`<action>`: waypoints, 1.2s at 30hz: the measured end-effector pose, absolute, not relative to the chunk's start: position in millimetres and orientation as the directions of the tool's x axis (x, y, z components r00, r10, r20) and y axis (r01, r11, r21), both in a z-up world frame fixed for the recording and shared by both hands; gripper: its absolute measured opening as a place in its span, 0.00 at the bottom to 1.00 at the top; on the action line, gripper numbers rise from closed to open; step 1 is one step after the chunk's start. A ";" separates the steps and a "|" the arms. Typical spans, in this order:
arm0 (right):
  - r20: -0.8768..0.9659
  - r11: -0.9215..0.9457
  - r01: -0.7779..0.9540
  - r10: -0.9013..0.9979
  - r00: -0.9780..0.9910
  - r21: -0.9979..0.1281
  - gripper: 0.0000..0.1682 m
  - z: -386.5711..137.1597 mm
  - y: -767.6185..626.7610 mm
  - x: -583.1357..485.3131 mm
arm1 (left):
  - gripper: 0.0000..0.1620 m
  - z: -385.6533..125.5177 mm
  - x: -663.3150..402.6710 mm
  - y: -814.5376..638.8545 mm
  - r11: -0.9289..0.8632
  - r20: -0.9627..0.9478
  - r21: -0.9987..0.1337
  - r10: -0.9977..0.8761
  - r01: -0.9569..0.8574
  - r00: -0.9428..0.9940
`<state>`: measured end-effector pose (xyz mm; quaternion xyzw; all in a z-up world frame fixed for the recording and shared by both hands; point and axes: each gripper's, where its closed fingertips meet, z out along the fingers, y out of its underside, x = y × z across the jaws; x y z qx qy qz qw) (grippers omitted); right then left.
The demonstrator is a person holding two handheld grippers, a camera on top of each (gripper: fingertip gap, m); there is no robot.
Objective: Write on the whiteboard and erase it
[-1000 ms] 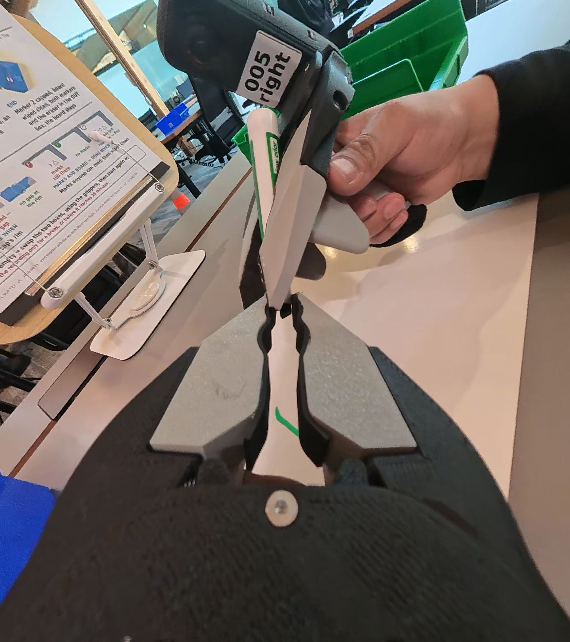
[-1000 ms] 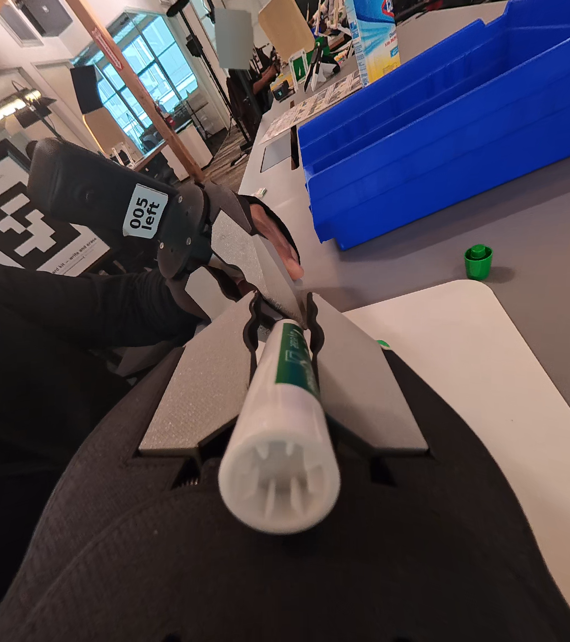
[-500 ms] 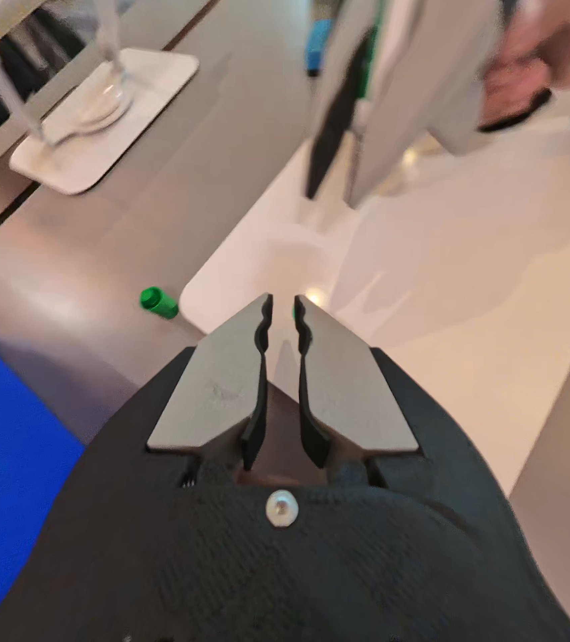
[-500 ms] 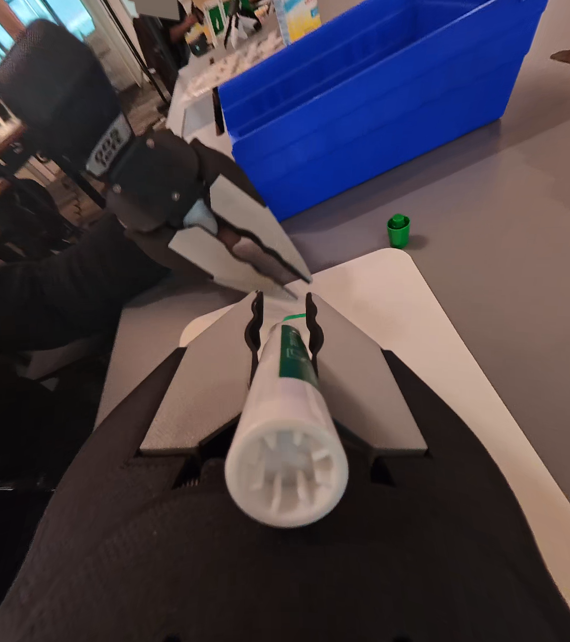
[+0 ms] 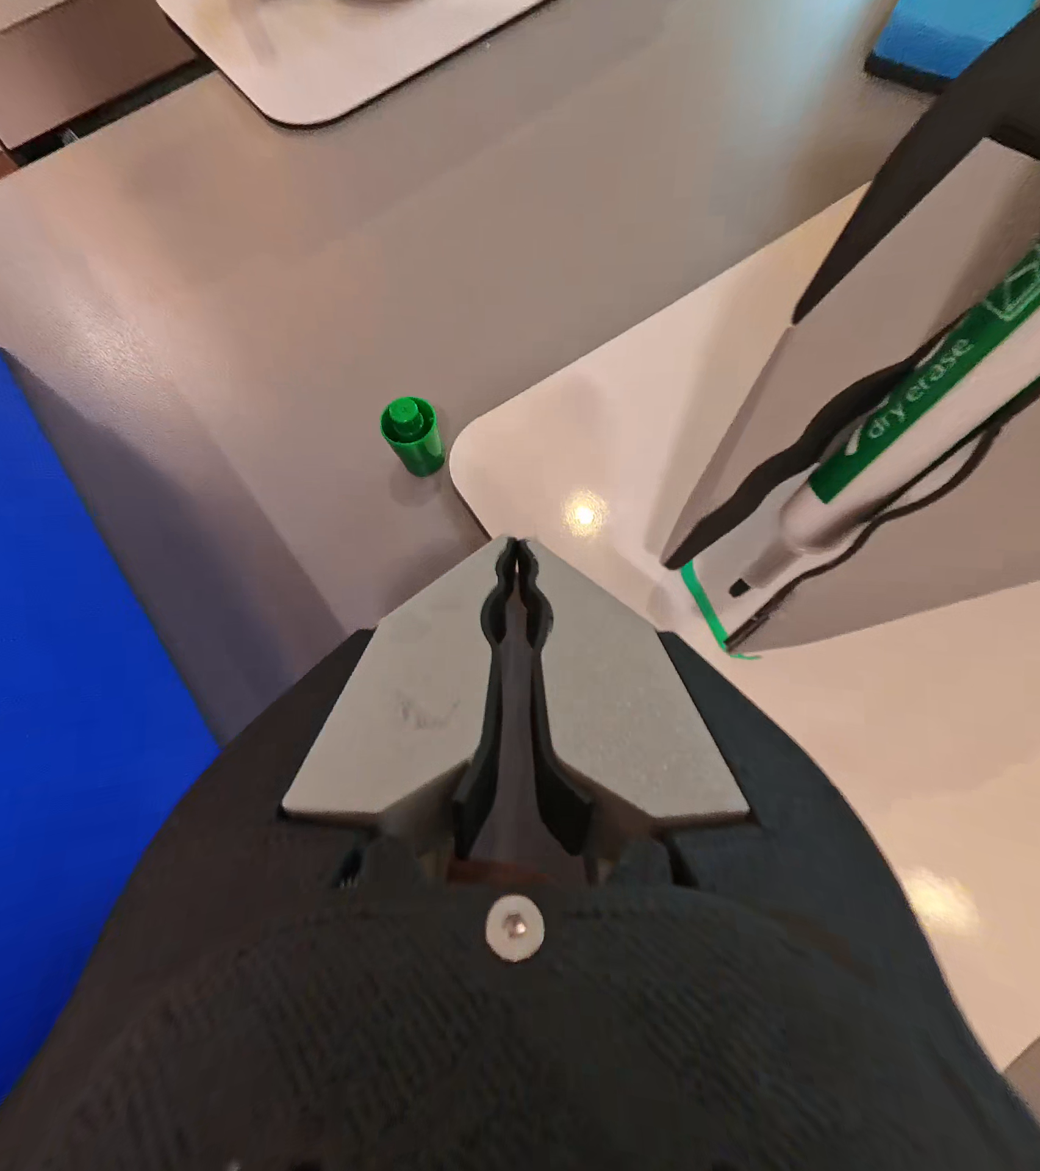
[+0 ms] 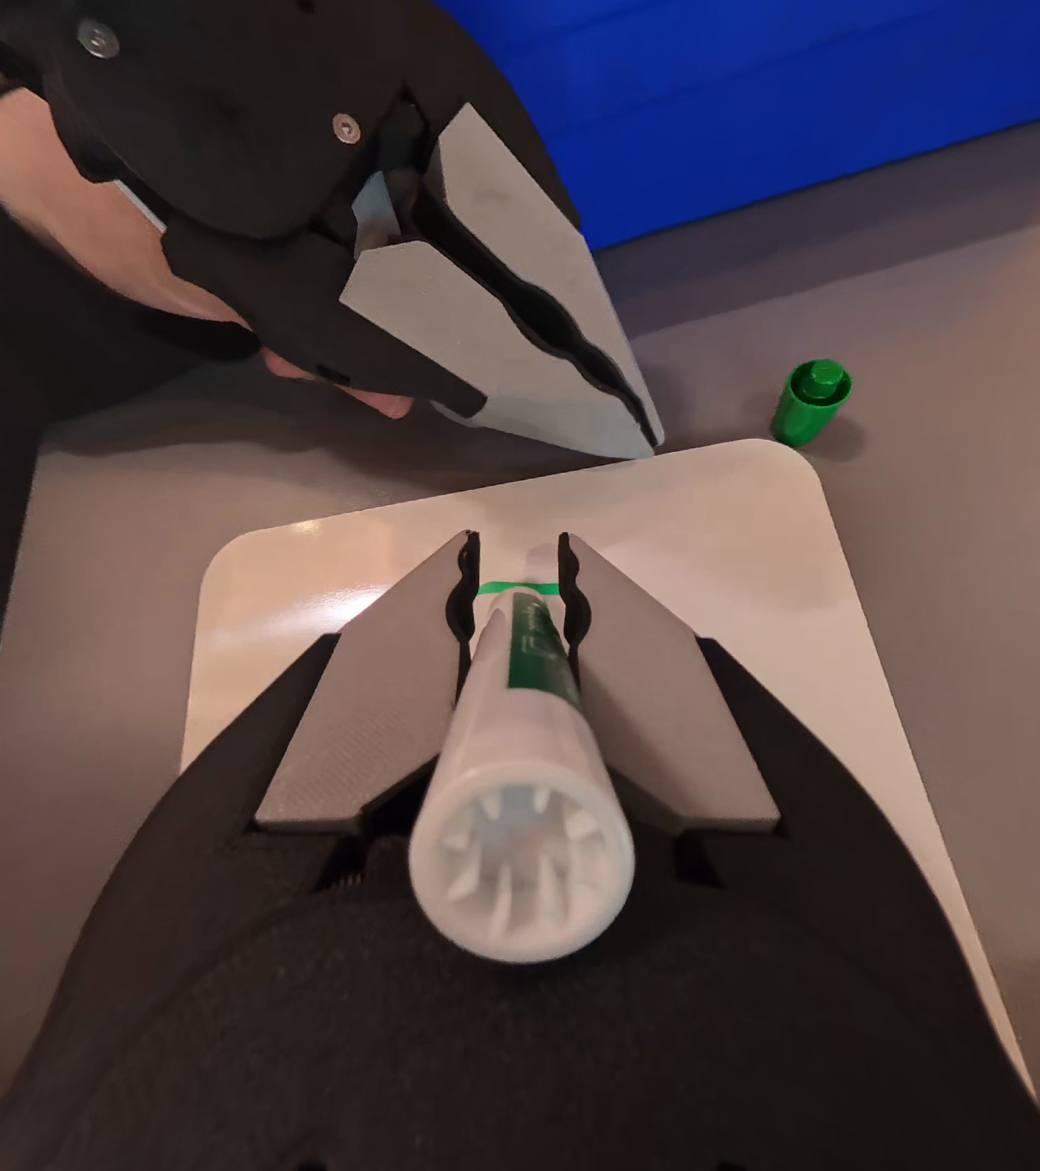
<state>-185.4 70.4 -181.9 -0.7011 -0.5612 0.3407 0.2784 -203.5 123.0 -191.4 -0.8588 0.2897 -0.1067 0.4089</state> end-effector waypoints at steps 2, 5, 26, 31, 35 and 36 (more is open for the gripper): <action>-0.156 -0.208 0.604 0.978 0.138 -0.769 0.14 -183.2 73.6 -187.2 | 0.00 -194.7 -204.5 122.9 -0.503 -0.062 -0.754 -0.587 -0.423 0.808; -0.146 -0.195 0.609 0.981 0.130 -0.768 0.14 -182.9 76.2 -189.4 | 0.00 -199.3 -206.5 123.3 -0.511 -0.067 -0.742 -0.586 -0.433 0.807; -0.182 -0.178 0.653 0.981 0.061 -0.736 0.14 -195.1 53.9 -192.6 | 0.00 -200.0 -203.6 121.8 -0.500 -0.070 -0.743 -0.604 -0.446 0.794; -0.194 -0.175 0.667 0.980 0.045 -0.724 0.14 -196.1 45.1 -186.9 | 0.00 -200.0 -203.3 121.7 -0.500 -0.067 -0.743 -0.606 -0.445 0.793; -0.171 -0.158 0.683 0.984 0.048 -0.713 0.14 -196.8 43.7 -180.9 | 0.00 -200.0 -203.0 121.6 -0.500 -0.066 -0.743 -0.607 -0.445 0.792; -0.169 -0.156 0.684 0.984 0.049 -0.712 0.14 -196.9 43.4 -179.5 | 0.00 -200.0 -203.1 121.6 -0.500 -0.065 -0.743 -0.607 -0.445 0.792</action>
